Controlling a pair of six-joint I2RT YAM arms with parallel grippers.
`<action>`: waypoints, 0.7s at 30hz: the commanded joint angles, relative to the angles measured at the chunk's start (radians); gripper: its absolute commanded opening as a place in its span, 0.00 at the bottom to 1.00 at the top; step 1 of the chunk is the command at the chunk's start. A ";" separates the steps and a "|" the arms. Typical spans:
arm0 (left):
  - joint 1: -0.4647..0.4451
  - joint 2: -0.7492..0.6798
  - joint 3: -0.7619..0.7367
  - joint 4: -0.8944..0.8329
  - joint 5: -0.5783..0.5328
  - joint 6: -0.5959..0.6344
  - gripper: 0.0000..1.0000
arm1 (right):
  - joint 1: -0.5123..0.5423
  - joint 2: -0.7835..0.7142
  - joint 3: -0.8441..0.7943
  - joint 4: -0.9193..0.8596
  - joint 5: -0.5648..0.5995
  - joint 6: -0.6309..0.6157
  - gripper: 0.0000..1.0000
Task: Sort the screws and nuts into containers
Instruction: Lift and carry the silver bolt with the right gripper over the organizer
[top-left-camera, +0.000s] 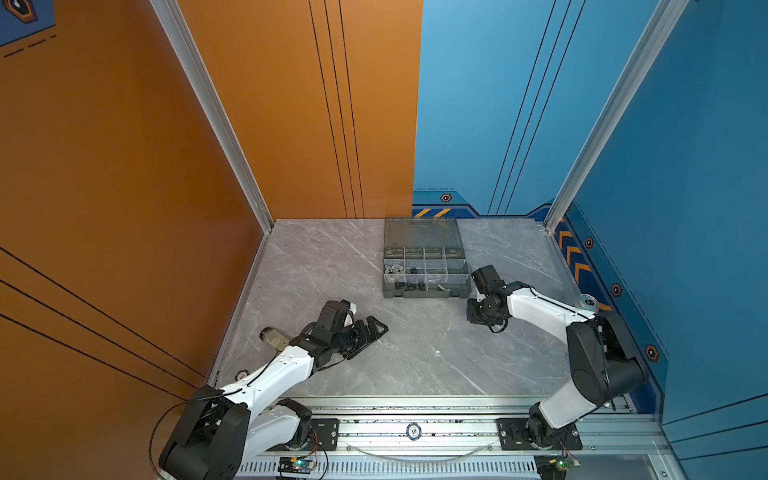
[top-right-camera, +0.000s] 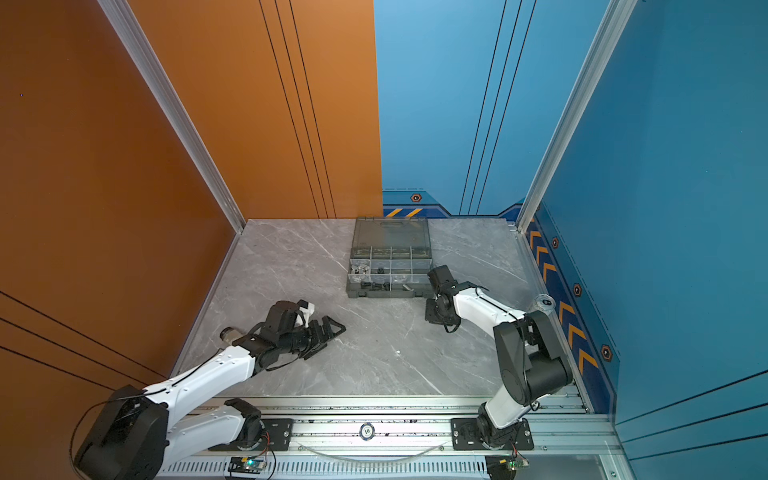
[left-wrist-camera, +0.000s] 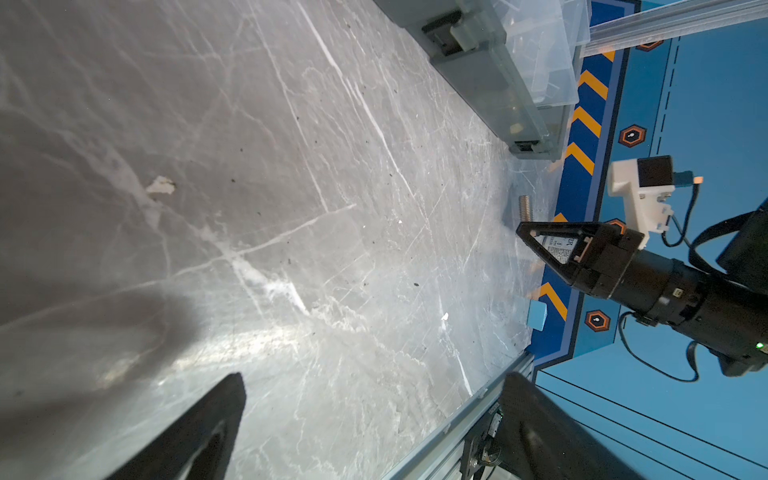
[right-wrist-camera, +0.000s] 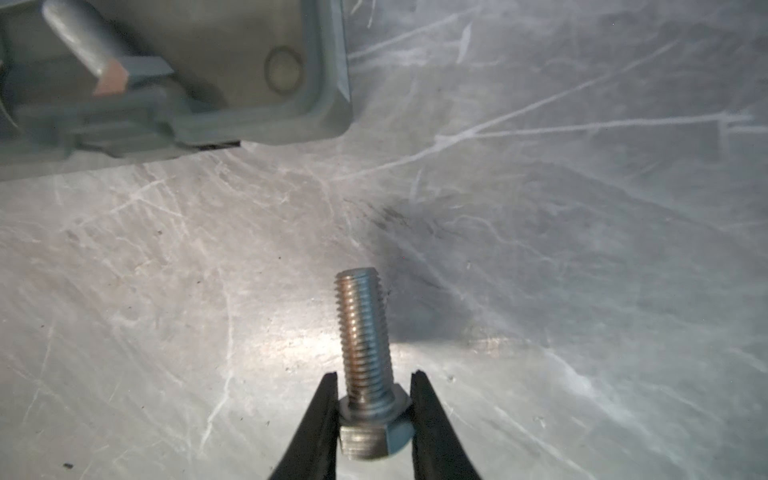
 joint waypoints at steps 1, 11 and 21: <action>-0.006 0.005 0.001 0.006 0.006 0.003 0.98 | 0.004 -0.034 0.016 -0.053 0.004 -0.029 0.11; -0.003 -0.001 -0.004 0.005 0.008 0.005 0.98 | 0.004 -0.067 0.122 -0.135 -0.067 -0.095 0.11; -0.002 -0.014 -0.004 -0.005 0.005 0.003 0.98 | -0.007 0.008 0.314 -0.212 -0.091 -0.190 0.11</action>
